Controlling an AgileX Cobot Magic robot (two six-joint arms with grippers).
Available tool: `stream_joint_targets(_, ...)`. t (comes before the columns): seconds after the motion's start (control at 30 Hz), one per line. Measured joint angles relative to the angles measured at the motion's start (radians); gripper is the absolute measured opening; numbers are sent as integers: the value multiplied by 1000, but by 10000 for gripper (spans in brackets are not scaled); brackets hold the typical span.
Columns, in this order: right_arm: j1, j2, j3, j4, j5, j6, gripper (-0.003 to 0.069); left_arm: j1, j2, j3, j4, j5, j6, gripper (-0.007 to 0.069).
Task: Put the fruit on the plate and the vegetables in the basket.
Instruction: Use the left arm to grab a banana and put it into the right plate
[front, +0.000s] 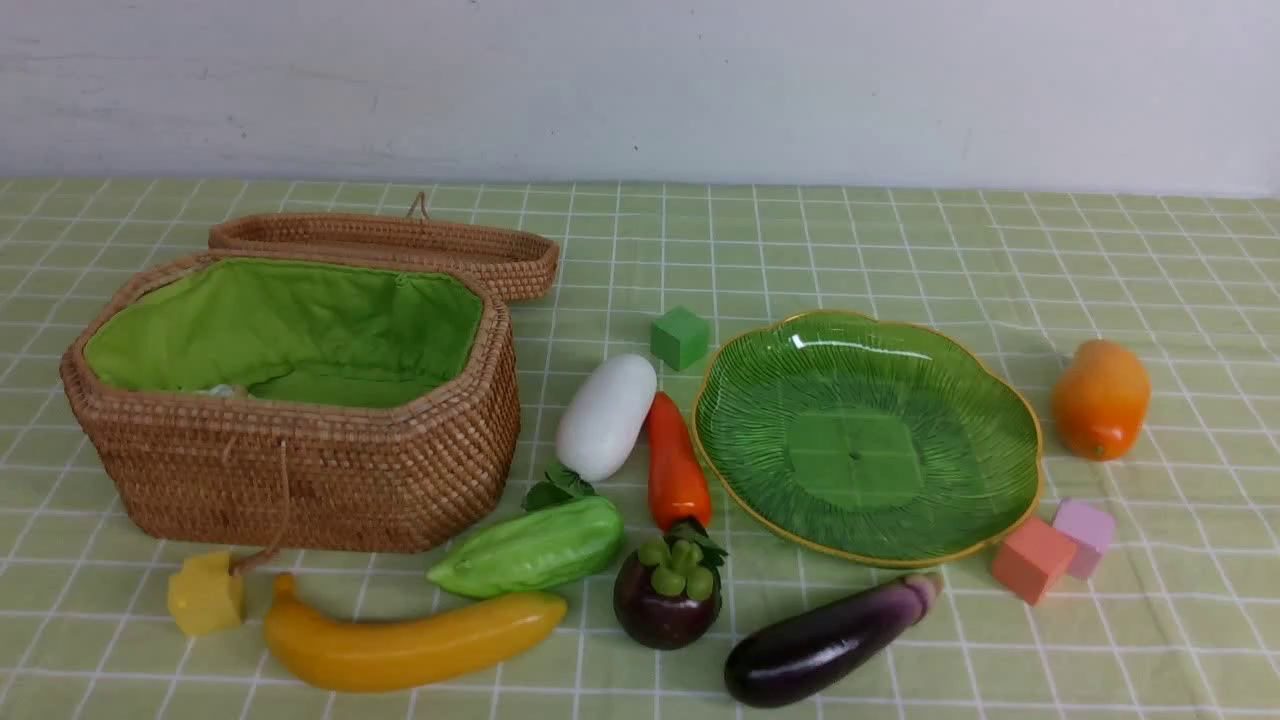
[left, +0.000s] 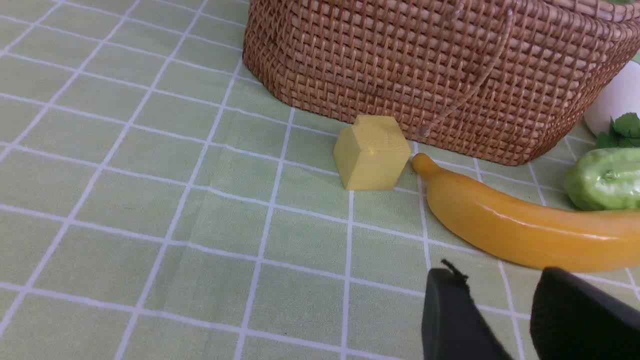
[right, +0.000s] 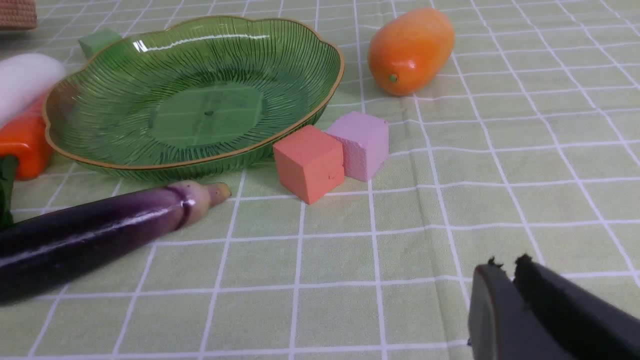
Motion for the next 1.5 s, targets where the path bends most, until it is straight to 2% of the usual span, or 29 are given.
stream_joint_targets(0.9,0,0,0,0,0,0,97,0,0,0,24,0,0,239)
stream_joint_targets(1.5,0,0,0,0,0,0,114,0,0,0,31,-52,-3,239)
